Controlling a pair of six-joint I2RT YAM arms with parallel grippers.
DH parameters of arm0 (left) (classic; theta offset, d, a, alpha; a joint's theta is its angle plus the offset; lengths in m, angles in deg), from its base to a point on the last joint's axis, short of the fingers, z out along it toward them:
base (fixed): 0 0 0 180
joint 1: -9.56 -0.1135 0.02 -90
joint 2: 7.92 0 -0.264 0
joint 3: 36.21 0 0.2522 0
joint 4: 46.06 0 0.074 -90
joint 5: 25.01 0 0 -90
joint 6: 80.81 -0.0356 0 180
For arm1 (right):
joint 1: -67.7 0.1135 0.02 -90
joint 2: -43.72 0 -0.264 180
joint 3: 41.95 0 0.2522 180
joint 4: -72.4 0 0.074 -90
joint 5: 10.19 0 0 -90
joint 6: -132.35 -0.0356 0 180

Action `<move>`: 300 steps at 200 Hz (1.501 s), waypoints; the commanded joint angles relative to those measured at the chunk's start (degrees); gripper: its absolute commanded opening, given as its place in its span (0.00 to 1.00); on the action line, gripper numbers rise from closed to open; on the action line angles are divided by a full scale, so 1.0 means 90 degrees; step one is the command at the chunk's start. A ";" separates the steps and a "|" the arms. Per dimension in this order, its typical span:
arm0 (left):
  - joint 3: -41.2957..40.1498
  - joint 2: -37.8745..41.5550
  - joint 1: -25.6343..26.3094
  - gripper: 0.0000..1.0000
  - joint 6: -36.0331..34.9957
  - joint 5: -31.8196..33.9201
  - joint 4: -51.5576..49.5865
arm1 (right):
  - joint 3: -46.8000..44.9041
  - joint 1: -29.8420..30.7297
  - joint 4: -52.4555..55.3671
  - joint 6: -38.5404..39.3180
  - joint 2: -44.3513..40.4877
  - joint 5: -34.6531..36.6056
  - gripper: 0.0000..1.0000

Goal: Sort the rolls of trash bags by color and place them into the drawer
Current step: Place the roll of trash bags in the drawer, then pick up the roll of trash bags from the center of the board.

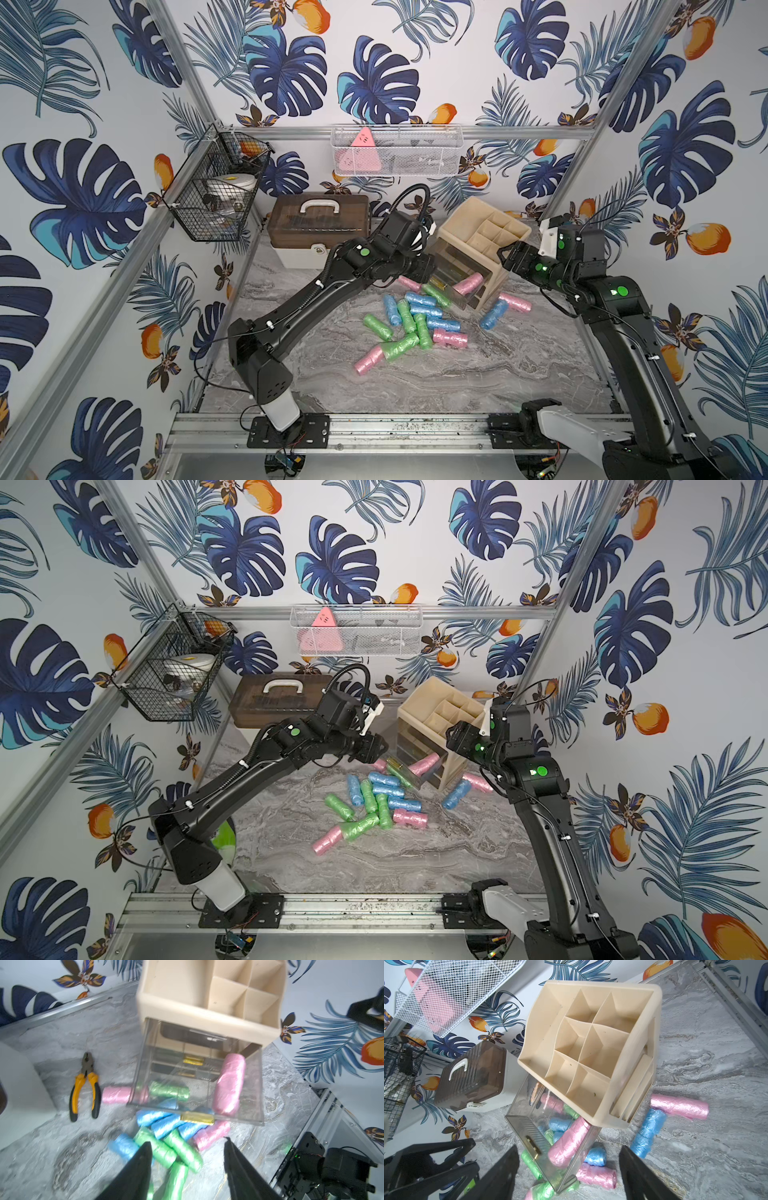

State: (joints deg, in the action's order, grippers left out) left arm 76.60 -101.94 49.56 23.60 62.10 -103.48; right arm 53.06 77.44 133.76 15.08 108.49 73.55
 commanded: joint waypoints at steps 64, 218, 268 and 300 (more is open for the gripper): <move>-0.3027 0.1585 -0.0103 0.65 0.0885 0.0430 -0.0775 | -0.0259 0.0002 -0.0690 0.0408 0.0217 -0.2200 0.81; -0.5190 0.0827 0.1301 0.58 0.1573 0.1819 0.0364 | -0.0581 0.0002 -0.0882 0.0202 0.0040 -0.2859 0.73; -0.5131 0.0435 0.1358 0.57 0.1455 0.1857 0.0476 | -0.0619 0.0002 -0.0873 0.0179 0.0004 -0.2844 0.73; -0.5190 0.0283 0.1357 0.54 0.1543 0.1731 0.0492 | -0.0610 0.0002 -0.0874 0.0183 0.0027 -0.2848 0.72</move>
State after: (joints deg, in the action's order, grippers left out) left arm 30.06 -98.79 61.70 37.55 77.37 -99.46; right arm 47.60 77.39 126.59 16.44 108.71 48.44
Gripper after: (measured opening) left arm 0.550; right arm 0.721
